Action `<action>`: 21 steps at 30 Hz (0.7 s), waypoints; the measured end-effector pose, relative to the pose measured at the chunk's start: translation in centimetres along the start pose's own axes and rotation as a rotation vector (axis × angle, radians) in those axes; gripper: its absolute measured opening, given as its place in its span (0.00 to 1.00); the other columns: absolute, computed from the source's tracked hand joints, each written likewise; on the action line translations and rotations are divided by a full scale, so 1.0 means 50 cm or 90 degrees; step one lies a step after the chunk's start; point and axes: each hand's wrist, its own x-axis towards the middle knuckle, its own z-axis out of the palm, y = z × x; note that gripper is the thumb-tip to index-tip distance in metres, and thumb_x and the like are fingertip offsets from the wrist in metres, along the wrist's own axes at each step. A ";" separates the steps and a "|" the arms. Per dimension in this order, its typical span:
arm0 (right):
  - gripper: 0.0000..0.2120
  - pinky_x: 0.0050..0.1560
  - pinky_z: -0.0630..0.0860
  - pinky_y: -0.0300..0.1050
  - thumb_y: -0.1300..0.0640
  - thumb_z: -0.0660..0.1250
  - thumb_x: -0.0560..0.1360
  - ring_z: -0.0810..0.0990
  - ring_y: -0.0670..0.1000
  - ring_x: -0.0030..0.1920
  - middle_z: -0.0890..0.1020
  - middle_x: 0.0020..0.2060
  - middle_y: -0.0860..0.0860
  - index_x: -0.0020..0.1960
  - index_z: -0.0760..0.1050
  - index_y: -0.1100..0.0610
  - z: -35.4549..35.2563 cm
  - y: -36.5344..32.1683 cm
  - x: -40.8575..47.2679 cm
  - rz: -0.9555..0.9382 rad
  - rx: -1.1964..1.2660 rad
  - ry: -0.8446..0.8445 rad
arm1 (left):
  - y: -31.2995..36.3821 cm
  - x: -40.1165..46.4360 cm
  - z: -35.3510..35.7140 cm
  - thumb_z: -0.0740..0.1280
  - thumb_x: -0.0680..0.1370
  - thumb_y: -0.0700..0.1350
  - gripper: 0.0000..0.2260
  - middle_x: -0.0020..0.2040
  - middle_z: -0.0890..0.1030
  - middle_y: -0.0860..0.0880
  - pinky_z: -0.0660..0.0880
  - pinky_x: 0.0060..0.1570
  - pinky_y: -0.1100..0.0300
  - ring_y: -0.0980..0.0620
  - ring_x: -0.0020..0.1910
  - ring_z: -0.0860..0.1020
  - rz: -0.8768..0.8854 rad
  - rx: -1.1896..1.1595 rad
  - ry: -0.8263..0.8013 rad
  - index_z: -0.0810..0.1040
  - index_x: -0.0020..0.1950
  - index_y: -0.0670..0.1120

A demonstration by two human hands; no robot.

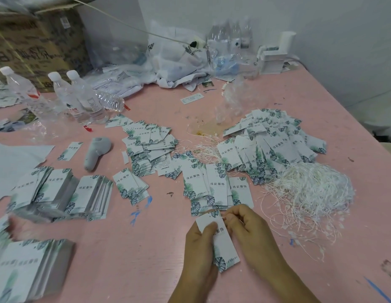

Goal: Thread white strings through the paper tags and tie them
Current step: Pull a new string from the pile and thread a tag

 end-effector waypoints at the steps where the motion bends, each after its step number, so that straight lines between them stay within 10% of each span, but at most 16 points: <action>1: 0.05 0.43 0.79 0.44 0.56 0.64 0.79 0.81 0.43 0.41 0.84 0.40 0.43 0.47 0.78 0.49 0.003 -0.001 0.000 -0.002 -0.016 0.007 | -0.001 -0.001 0.000 0.60 0.80 0.34 0.13 0.53 0.83 0.33 0.78 0.56 0.37 0.33 0.53 0.82 0.005 -0.007 -0.001 0.84 0.51 0.45; 8: 0.06 0.35 0.71 0.29 0.57 0.71 0.74 0.79 0.38 0.35 0.82 0.36 0.37 0.41 0.79 0.48 0.014 0.000 -0.003 0.006 -0.077 0.018 | 0.001 -0.009 0.004 0.67 0.77 0.32 0.09 0.52 0.82 0.30 0.78 0.51 0.39 0.33 0.49 0.82 0.038 -0.048 -0.005 0.83 0.53 0.41; 21: 0.05 0.38 0.76 0.42 0.53 0.68 0.75 0.79 0.41 0.38 0.81 0.36 0.40 0.42 0.76 0.44 0.019 0.001 0.002 -0.058 -0.174 0.060 | 0.002 -0.015 0.009 0.72 0.69 0.29 0.16 0.53 0.82 0.30 0.78 0.53 0.38 0.29 0.52 0.81 0.060 -0.070 -0.042 0.81 0.56 0.39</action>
